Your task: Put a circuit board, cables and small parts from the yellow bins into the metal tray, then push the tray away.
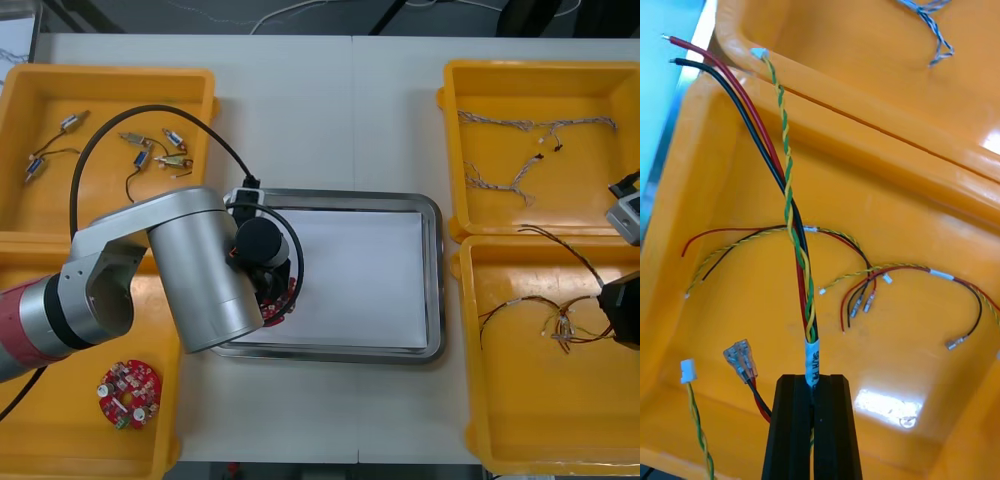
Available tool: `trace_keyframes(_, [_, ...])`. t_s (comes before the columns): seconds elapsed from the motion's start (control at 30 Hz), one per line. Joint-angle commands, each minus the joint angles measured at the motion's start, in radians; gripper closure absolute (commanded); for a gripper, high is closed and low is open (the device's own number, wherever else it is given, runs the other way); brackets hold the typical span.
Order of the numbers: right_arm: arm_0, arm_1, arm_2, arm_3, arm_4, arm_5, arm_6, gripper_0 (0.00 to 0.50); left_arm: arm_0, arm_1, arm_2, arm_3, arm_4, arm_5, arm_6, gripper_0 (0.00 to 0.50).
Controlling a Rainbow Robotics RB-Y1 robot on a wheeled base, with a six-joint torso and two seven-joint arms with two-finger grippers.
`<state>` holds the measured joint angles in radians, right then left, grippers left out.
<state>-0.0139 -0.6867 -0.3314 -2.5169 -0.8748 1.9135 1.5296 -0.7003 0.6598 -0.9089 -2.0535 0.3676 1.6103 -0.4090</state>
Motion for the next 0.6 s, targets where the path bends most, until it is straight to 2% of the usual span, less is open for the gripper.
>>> trace_keyframes(0.03, [-0.038,-0.053,-0.032,-0.031,-0.053,0.006,0.009,0.500,0.025,-0.022,-0.015,0.003,-0.030,0.010,-0.077,0.500])
trace_keyframes(0.6, [-0.121,-0.077,-0.008,-0.031,-0.108,0.006,0.037,0.500,0.036,-0.028,-0.024,0.026,-0.044,0.007,-0.085,0.500])
